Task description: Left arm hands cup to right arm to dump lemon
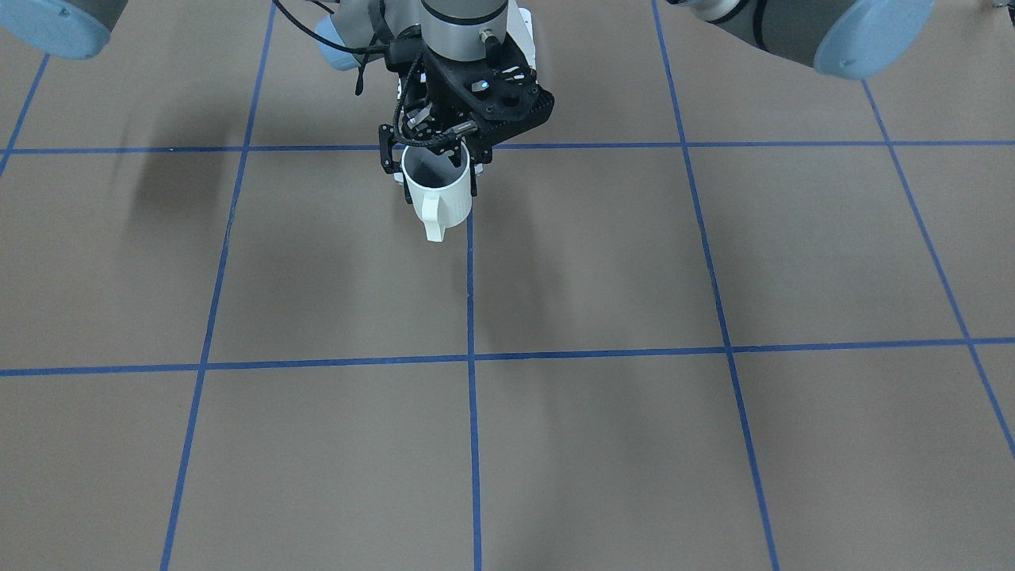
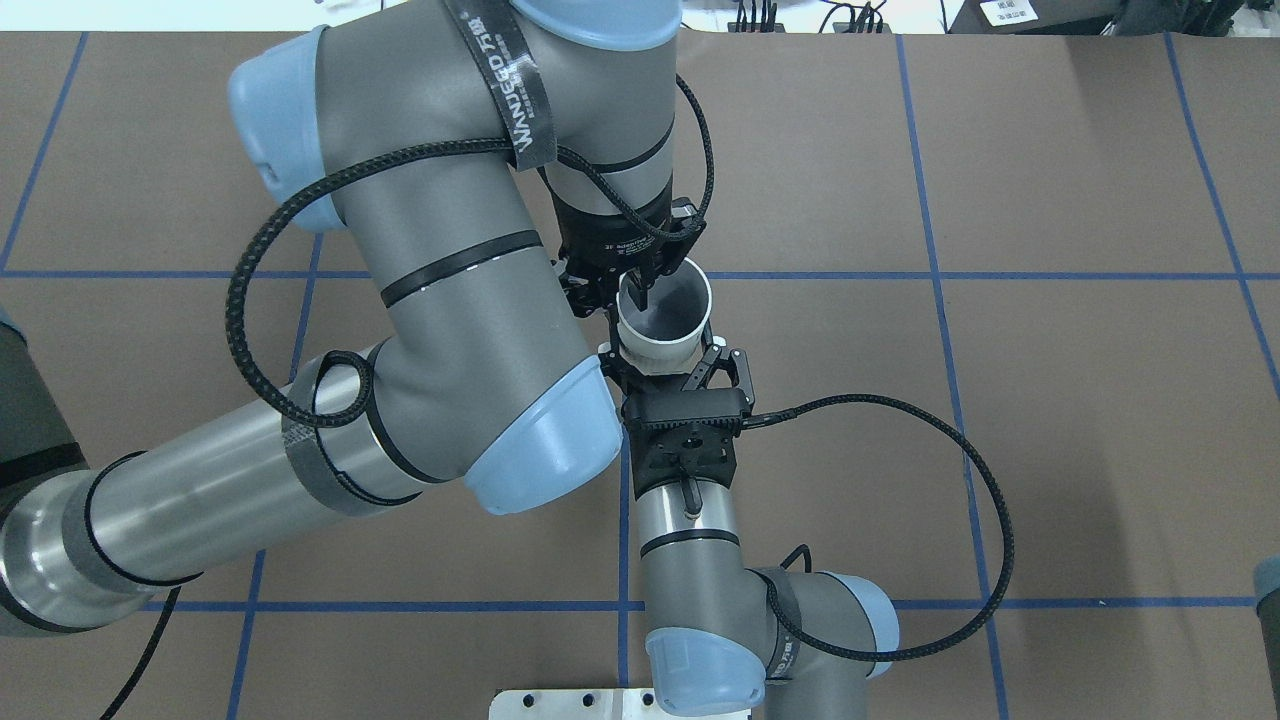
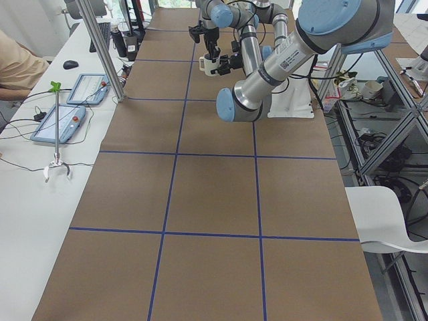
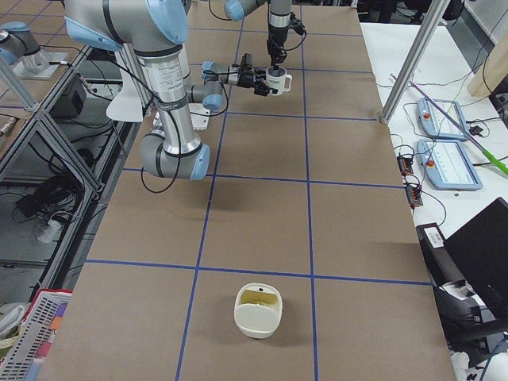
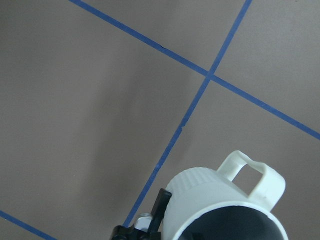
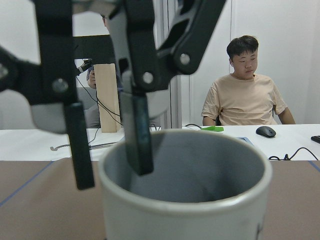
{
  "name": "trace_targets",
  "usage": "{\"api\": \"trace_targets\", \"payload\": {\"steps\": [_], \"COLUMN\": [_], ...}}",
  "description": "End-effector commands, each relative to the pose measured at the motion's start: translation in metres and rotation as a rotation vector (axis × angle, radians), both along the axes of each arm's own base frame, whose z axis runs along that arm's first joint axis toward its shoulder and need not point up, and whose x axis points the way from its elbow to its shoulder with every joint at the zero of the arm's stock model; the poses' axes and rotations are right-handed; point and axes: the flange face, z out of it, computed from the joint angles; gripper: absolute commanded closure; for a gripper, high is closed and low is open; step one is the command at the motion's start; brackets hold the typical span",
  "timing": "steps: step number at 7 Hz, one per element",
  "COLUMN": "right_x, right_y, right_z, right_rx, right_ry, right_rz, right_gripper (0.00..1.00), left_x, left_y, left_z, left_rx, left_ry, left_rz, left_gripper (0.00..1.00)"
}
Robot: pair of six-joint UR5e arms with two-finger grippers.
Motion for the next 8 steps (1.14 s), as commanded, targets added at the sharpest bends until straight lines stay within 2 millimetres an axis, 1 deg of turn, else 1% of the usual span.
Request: {"api": "trace_targets", "payload": {"steps": [1,2,8], "right_x": [0.0007,0.0040,0.0056], "right_y": [0.0001,0.0005,-0.0003], "right_z": [-0.0009,-0.0047,-0.0041], "right_rx": [0.000,0.001,0.001], "right_ry": [-0.003,-0.011,-0.011], "right_rz": [-0.001,-0.002,0.000], "right_gripper": [0.89,0.89,0.89], "left_x": [0.0016,0.0016,0.0007], "left_y": [0.0016,0.0016,0.0024], "left_z": [0.0001,0.0001,-0.0004], "left_rx": [-0.001,0.000,-0.002], "left_ry": [0.000,0.000,0.000], "left_rz": [0.003,0.004,0.004], "left_gripper": [0.67,0.67,0.68]}}
